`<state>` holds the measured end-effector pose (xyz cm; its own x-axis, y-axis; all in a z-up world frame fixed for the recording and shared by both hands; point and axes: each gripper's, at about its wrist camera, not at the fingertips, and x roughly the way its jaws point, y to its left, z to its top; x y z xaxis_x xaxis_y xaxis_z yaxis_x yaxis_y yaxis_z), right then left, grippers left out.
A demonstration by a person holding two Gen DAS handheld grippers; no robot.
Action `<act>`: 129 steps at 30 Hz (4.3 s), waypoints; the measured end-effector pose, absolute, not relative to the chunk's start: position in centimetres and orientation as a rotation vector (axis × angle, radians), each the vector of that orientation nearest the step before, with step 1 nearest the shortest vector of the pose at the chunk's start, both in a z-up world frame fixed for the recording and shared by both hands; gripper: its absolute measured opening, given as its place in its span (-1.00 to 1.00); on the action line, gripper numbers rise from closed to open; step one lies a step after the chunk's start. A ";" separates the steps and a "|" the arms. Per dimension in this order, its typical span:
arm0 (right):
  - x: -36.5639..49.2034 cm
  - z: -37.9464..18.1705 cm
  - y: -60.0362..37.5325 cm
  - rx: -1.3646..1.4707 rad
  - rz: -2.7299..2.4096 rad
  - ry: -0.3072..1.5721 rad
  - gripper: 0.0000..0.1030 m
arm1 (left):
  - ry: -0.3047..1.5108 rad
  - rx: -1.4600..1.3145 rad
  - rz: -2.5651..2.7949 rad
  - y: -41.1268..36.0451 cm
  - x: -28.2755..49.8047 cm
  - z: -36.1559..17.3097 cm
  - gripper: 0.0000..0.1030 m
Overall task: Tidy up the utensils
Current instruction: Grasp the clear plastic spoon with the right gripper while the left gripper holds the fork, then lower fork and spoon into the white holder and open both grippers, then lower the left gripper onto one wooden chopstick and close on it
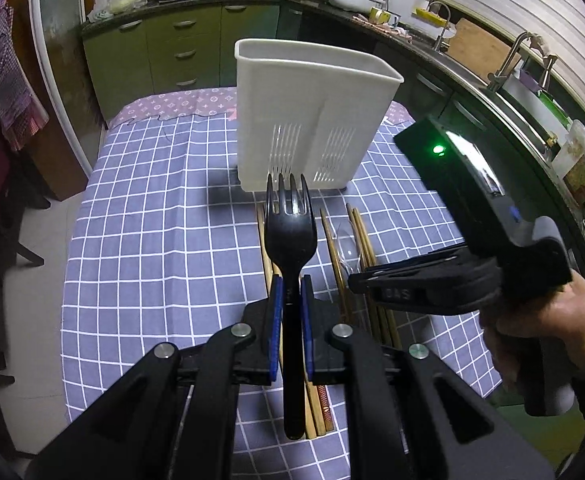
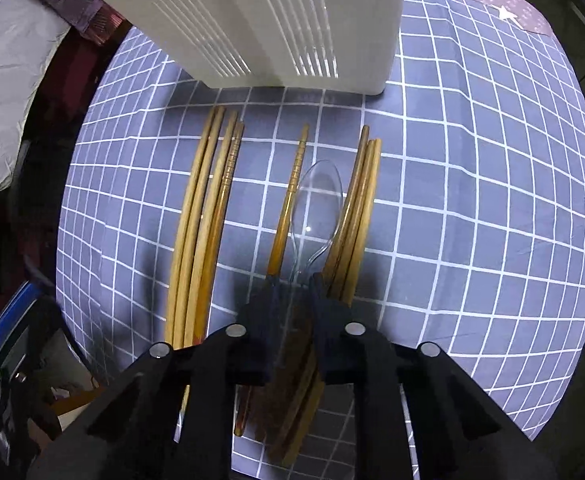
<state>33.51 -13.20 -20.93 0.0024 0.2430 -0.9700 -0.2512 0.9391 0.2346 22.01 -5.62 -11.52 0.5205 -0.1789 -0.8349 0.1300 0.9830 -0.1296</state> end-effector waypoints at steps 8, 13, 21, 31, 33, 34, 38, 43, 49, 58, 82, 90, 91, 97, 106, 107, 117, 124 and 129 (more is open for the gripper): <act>33.4 -21.9 -11.5 -0.060 0.338 1.537 -0.74 | 1.005 -0.043 -0.196 -5.6 21.8 -11.3 -0.83; 32.8 -21.8 -10.2 -0.116 0.308 1.516 -0.74 | 0.997 -0.039 -0.197 -5.7 21.7 -11.2 -0.83; 31.6 -19.6 -11.5 0.067 0.428 1.422 -0.81 | 0.933 -0.068 -0.215 -5.0 21.9 -8.5 -0.82; 27.7 -12.9 -16.3 0.238 0.584 1.118 -0.81 | 0.619 -0.120 -0.202 -5.0 26.9 -0.2 -0.82; 27.4 -12.2 -17.4 0.257 0.601 1.089 -0.81 | 0.549 -0.123 -0.191 -5.4 28.7 0.9 -0.82; 27.2 -11.9 -17.7 0.263 0.605 1.073 -0.81 | 0.510 -0.128 -0.190 -5.6 29.6 1.4 -0.82; 27.0 -11.3 -19.2 0.281 0.631 1.047 -0.81 | 0.409 -0.134 -0.156 -6.2 33.2 1.8 -0.82; 26.6 -10.0 -21.6 0.290 0.645 1.007 -0.81 | 0.397 -0.133 -0.110 -6.7 36.7 -0.1 -0.82; 26.5 -6.9 -22.7 0.272 0.647 0.921 -0.81 | 0.458 -0.081 -0.112 -7.1 37.4 -4.1 -0.82; 30.2 -2.8 -22.1 0.265 0.597 0.812 -0.81 | 0.444 -0.049 -0.124 -6.3 35.1 -4.8 0.33; 41.4 -2.9 -15.8 0.144 0.376 0.536 -0.81 | 0.480 -0.208 -0.204 1.0 23.6 -1.5 0.89; 37.6 -6.4 -15.8 0.059 0.393 0.535 -0.76 | 0.507 -0.199 -0.226 0.1 23.8 -2.1 0.89; 37.2 -6.7 -15.6 0.040 0.394 0.544 -0.76 | 0.508 -0.197 -0.228 0.0 23.8 -2.1 0.89; 35.3 -7.5 -15.6 0.008 0.381 0.586 -0.16 | 0.563 -0.181 -0.248 -0.9 23.7 -2.6 0.89; 32.2 -5.7 -18.4 0.046 0.394 0.617 -0.11 | 0.691 -0.147 -0.222 -1.6 23.8 -4.4 0.89; 31.9 -5.7 -18.8 0.044 0.399 0.636 -0.11 | 0.707 -0.141 -0.218 -1.6 23.7 -4.7 0.89; 30.0 -13.1 -22.9 0.005 0.403 1.046 -0.11 | 1.065 -0.056 -0.151 -3.4 26.6 -11.5 0.85; 29.7 -16.0 -22.9 0.018 0.435 1.125 -0.11 | 1.306 -0.062 -0.125 -4.0 29.3 -17.2 0.13; 30.3 -17.0 -22.2 0.018 0.458 1.154 -0.11 | 1.363 -0.032 -0.107 -4.4 30.0 -19.1 -0.22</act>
<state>30.25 -22.25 -16.95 0.3228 0.3587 -0.8759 -0.3400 0.9076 0.2464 30.02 -4.41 -19.10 0.2022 -0.0953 -0.9747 0.0586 0.9946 -0.0851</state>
